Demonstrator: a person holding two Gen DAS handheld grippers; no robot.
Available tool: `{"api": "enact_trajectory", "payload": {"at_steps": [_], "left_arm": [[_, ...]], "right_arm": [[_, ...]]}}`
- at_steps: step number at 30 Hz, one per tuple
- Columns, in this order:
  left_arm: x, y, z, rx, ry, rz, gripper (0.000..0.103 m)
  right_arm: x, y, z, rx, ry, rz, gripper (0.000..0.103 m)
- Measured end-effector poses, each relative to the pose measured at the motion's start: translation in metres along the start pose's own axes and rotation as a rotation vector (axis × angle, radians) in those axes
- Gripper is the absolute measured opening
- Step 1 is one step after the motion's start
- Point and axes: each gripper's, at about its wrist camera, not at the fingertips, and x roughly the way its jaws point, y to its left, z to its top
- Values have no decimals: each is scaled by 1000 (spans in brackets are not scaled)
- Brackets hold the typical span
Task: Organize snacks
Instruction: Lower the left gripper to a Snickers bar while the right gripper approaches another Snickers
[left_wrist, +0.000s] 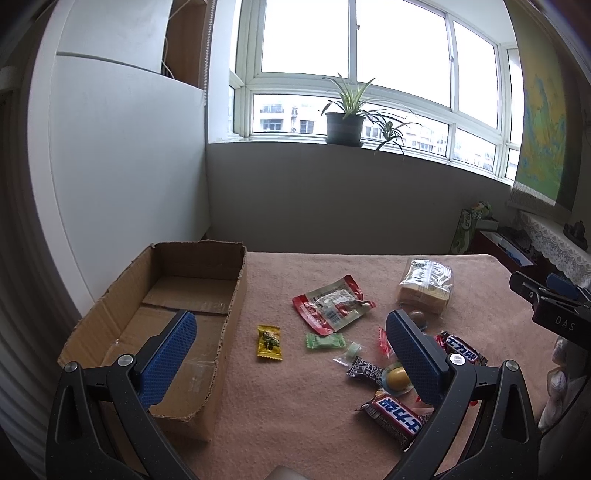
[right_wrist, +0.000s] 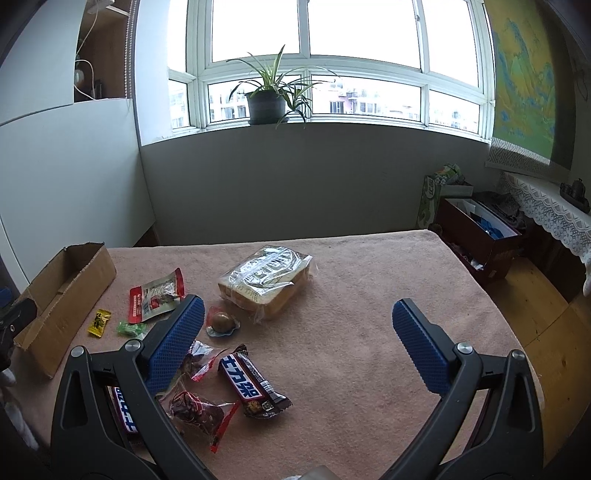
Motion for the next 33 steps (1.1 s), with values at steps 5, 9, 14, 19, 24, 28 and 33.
{"api": "enact_trajectory", "payload": {"at_steps": [5,9,14,19,24,28,33], "left_arm": [[0,-2,-6,2,21,-28,102],[6,-8,-14,-2,67,-66,102],[15,-23,-29,-19,146,-147,100],[25,-42,-50,17,225,-184,93],[29,-49,-59,17,279,-216,84],[36,-49,-59,-8,305,-227,83],[44,-51,-61,-10,330,-222,71]], "right_arm": [[9,-2,-6,-21,49,35,103],[18,1,-13,-37,95,71,103],[27,4,-21,-55,142,110,102],[36,7,-28,-69,190,142,91],[44,8,-32,-71,228,162,90],[49,8,-35,-73,264,176,78],[57,15,-41,-93,291,182,77]]}}
